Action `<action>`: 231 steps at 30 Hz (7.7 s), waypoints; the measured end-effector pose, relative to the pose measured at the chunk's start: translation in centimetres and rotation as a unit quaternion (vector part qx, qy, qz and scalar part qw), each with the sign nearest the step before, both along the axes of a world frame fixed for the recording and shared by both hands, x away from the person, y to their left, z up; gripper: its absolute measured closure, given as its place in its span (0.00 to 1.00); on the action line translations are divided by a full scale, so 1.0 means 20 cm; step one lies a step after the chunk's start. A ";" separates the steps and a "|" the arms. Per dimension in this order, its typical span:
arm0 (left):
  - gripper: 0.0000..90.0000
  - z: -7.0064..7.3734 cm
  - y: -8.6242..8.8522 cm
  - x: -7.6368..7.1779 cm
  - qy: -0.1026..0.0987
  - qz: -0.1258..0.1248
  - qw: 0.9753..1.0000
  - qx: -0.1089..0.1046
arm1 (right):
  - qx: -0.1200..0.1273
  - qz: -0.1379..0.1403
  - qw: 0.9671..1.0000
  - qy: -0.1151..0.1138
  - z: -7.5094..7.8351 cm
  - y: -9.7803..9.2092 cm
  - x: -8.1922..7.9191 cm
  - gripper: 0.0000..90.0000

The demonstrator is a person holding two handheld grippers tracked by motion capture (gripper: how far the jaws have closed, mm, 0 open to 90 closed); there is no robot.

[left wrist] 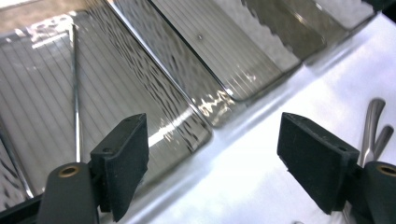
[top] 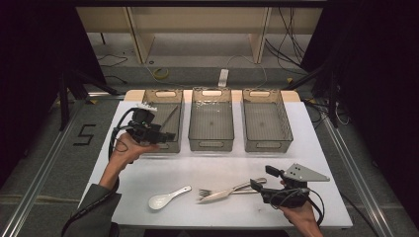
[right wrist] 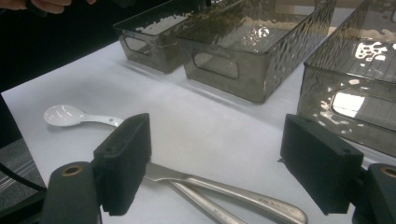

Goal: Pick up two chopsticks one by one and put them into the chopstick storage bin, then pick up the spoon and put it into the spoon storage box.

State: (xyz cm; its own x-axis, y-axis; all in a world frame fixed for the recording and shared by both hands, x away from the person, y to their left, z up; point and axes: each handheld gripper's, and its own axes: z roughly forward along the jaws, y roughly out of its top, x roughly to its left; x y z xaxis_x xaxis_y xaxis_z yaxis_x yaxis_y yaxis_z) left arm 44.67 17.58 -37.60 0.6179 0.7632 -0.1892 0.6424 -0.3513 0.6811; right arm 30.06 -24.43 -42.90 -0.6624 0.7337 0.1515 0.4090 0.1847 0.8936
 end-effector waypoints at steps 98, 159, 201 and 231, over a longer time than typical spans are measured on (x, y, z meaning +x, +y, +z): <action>0.74 -0.43 -0.33 -0.40 0.123 -0.180 0.956 0.199 | -0.004 -0.005 1.000 0.002 -0.01 -0.01 -0.02 0.28; 0.84 -0.15 -0.17 -0.18 0.068 -0.117 0.990 0.027 | 0.002 -0.015 1.000 0.008 -0.01 -0.03 -0.01 0.28; 0.84 0.08 -0.35 0.35 0.004 -0.037 0.999 -0.016 | 0.004 -0.009 1.000 0.006 -0.01 -0.03 -0.01 0.28; 0.84 0.09 -0.54 0.51 -0.002 -0.013 0.999 -0.040 | 0.009 -0.008 1.000 0.008 -0.01 -0.03 -0.01 0.28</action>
State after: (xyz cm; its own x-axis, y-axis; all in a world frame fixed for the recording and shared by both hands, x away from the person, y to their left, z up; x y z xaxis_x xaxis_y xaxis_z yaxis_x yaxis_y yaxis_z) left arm 54.93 6.73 -35.77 0.6386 0.7291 -0.2462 0.6304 -0.3122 0.7107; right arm 29.79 -25.06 -43.12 -0.6473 0.7417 0.1759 0.4262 0.1609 0.8902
